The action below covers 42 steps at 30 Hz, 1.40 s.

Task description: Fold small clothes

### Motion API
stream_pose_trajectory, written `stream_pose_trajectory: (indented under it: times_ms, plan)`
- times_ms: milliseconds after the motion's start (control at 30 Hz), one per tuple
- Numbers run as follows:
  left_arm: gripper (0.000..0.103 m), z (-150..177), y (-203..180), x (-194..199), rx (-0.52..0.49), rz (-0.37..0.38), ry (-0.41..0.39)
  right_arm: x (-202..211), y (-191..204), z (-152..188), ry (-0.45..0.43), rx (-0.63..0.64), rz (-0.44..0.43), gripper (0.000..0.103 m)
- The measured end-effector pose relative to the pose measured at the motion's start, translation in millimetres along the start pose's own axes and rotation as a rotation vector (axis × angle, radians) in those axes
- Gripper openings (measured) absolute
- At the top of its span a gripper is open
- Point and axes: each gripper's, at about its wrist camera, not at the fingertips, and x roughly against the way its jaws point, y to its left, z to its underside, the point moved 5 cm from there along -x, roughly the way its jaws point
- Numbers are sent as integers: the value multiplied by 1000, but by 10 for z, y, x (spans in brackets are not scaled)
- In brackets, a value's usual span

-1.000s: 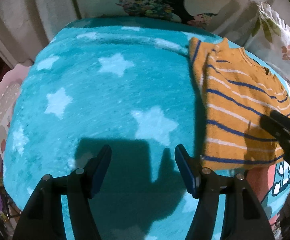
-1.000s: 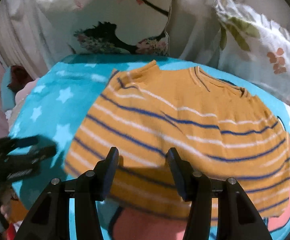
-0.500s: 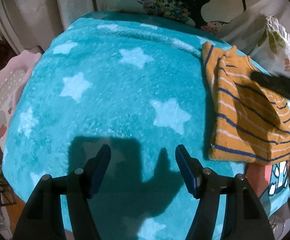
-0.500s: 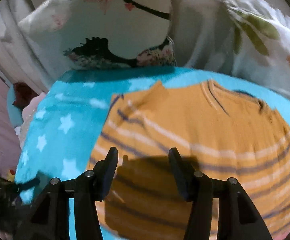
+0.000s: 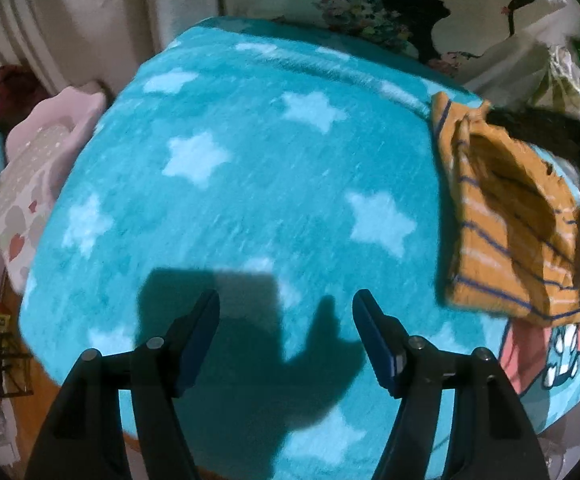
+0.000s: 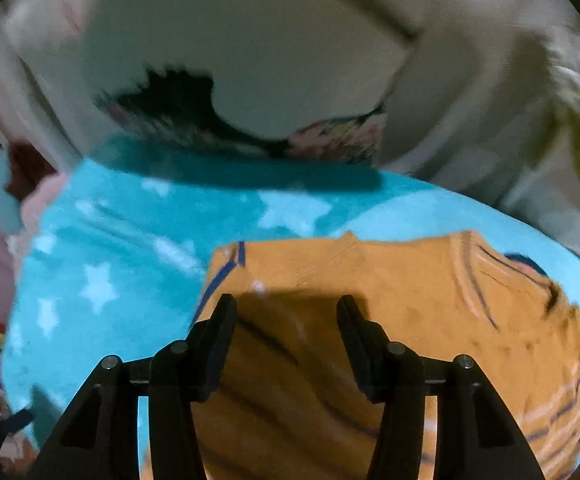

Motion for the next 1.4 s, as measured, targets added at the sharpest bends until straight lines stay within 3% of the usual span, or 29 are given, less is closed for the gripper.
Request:
stream_pose_trajectory:
  times_ms: [233, 300, 500, 600, 700, 867, 1000, 1033, 1067, 1100, 1167, 1400]
  plan:
    - [77, -640, -475, -105, -85, 179, -49, 673, -35, 773, -45, 50, -12, 57]
    - [78, -821, -692, -200, -137, 243, -38, 748, 76, 1029, -43, 90, -13, 57]
    - [78, -1128, -1194, -596, -252, 330, 50, 665, 686, 1620, -40, 320, 40, 61]
    - [78, -1246, -1300, -802, -245, 395, 111, 514, 919, 1747, -60, 454, 141, 61]
    - [78, -1332, -1411, -930, -247, 433, 147, 356, 1020, 1797, -68, 503, 217, 61]
    - [79, -1412, -1601, -1015, -274, 449, 162, 207, 1107, 1752, -92, 525, 257, 61]
    - [79, -1486, -1672, -1069, -226, 467, 156, 114, 1202, 1665, -129, 567, 271, 61]
    - [76, -1505, -1673, -1077, -211, 464, 154, 105, 1223, 1624, -133, 572, 264, 61]
    - [56, -1527, -1668, -1083, -201, 441, 148, 95, 1225, 1596, -126, 563, 243, 50]
    - [29, -1541, -1660, -1092, -195, 420, 152, 88, 1214, 1570, -104, 538, 202, 28]
    - [17, -1557, -1636, -1088, -152, 423, 175, 102, 1174, 1508, -93, 494, 180, 12]
    - [13, -1468, -1928, -535, -163, 405, 83, 623, 734, 1284, -187, 333, 82, 9]
